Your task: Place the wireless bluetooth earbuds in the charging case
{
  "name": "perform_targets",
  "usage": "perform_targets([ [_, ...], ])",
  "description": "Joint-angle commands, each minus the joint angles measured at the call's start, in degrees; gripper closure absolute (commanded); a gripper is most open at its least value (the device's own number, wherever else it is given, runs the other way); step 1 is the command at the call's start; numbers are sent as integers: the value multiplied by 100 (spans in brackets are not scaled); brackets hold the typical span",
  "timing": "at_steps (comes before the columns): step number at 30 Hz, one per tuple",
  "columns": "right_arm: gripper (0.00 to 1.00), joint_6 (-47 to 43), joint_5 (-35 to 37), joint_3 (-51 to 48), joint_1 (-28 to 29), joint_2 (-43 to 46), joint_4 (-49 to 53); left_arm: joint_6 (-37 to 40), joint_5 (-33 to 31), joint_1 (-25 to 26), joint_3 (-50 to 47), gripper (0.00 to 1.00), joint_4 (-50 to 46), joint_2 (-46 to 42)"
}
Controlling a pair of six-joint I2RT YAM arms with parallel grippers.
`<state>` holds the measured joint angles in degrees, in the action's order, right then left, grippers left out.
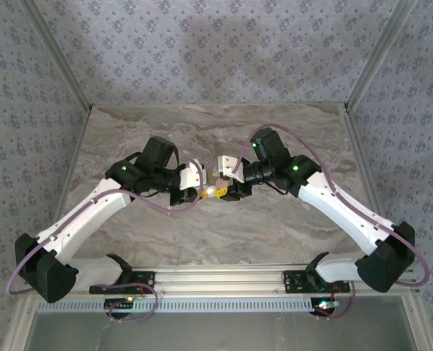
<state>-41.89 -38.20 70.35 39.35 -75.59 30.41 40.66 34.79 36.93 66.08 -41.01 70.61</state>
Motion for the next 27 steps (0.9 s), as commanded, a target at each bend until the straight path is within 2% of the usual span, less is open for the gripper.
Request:
perform_targets([
  [1,45,-144,-265,287,45,-209,242,144,24,46,216,86,-201,-25],
  [9,53,-136,-528,358,44,-425,587,21,54,44,142,86,-54,-91],
  [16,83,-178,-750,409,-21,-432,868,-168,72,43,88,86,180,-138],
  [18,88,-235,-934,385,-112,-401,938,-334,117,-12,-70,82,547,-241],
  [21,91,-304,-1315,249,-303,-205,800,-762,535,-261,-526,69,1393,-476],
  [23,91,18,-1571,-71,-484,60,162,-1107,935,-446,-869,60,2078,-656],
  [27,91,831,-2017,-935,-867,615,-1201,-1636,1474,-588,-1410,55,3266,-846],
])
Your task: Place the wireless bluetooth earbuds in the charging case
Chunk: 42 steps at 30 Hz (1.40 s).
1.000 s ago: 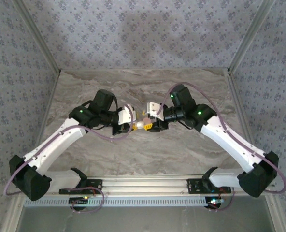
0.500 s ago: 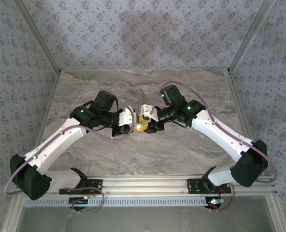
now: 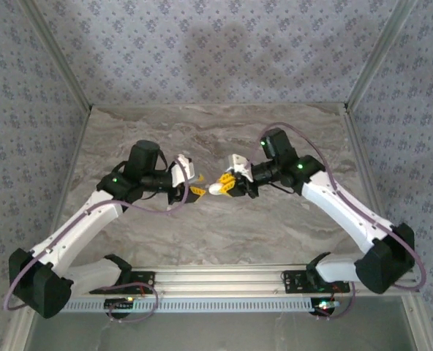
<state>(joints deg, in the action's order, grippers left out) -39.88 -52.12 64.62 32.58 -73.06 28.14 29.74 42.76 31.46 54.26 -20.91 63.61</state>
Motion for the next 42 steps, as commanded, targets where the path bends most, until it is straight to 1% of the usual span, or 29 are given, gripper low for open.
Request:
perform_targets([
  [1,90,805,-687,-510,-269,481,-1237,-656,779,-42,-295,54,1466,-141],
  [5,90,1175,-829,-809,-418,752,-1745,-1051,1230,-39,-350,51,2003,27],
  [9,90,1266,-908,-813,-432,757,-1866,-1191,1444,-21,-293,49,2184,172],
  [15,89,1511,-984,-811,-381,672,-2255,-1189,1504,26,-215,48,2231,219],
  [25,89,1577,-954,-774,-219,556,-2377,-1218,1562,171,-137,51,2214,314],
  [28,89,1577,-941,-775,-185,523,-2389,-1225,1567,202,-104,55,2198,335],
  [35,88,1534,-856,-778,-138,478,-2339,-1203,1552,220,-34,74,2061,314],
  [37,87,1472,-823,-776,-140,477,-2229,-1141,1478,222,1,78,1922,288],
  [38,84,1392,-789,-767,-146,485,-2111,-1048,1391,223,33,79,1761,267],
  [40,72,1139,-622,-688,-147,540,-1718,-688,1114,236,174,79,1183,232],
  [42,65,757,-228,-541,-148,623,-1151,-86,575,296,434,79,215,229],
])
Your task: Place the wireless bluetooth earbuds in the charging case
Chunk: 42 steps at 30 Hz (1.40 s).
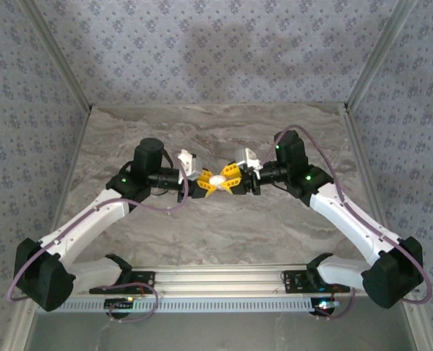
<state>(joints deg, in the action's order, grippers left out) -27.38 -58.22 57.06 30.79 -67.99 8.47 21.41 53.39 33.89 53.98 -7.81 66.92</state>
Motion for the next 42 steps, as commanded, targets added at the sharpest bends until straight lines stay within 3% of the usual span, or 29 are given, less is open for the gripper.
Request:
perform_targets([
  [1,63,-652,550,279,30,143,1042,999,-755,93,597,79,-1521,-75],
  [7,55,-1094,1596,624,293,136,1627,1984,-2144,389,1515,79,-3645,417],
  [13,52,-1303,1634,907,650,-278,1755,2031,-2272,521,1648,79,-3699,524],
  [23,51,-1250,967,1075,773,-829,1816,1919,-2284,536,1671,80,-3648,486],
  [26,56,-1247,913,1269,790,-939,1892,1890,-2267,534,1664,80,-3638,479],
  [32,82,-1311,980,1350,765,-945,2034,1788,-2254,532,1589,79,-3477,382],
  [42,91,-1029,723,883,460,-451,1645,1442,-1889,415,1201,76,-2709,26],
])
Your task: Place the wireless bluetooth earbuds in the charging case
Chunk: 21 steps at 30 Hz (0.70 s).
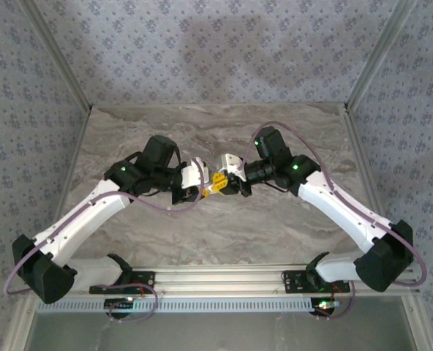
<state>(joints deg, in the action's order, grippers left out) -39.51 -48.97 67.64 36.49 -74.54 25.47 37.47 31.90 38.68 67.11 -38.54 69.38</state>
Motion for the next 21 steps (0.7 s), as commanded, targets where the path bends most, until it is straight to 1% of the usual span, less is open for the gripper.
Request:
perform_targets([
  [1,91,259,-230,-230,-143,244,-160,-191,325,-82,-144,77,421,-237],
  [2,89,313,-243,-266,-155,272,-227,-205,370,-101,-161,77,457,-249],
  [3,83,333,-251,-277,-160,282,-262,-210,403,-111,-172,78,479,-252],
  [4,75,339,-230,-269,-160,274,-237,-197,413,-112,-172,79,490,-257],
  [5,70,340,-199,-255,-160,266,-206,-175,410,-110,-166,79,478,-248],
  [7,64,265,-133,-174,-138,198,-35,-141,413,-108,-147,79,429,-226],
  [8,63,221,-107,-134,-121,158,40,-127,413,-112,-134,80,410,-226],
  [13,62,154,-93,-26,-57,13,51,-91,457,-113,-96,80,352,-213],
  [17,63,128,-87,15,-29,-76,81,-82,457,-113,-71,80,326,-216],
  [18,64,122,-84,19,-28,-90,92,-82,457,-112,-67,80,323,-224],
  [20,73,92,-74,21,-29,-111,99,-82,457,-110,-78,79,334,-239],
  [21,77,68,-97,19,-28,-100,99,-91,457,-112,-88,77,360,-249],
])
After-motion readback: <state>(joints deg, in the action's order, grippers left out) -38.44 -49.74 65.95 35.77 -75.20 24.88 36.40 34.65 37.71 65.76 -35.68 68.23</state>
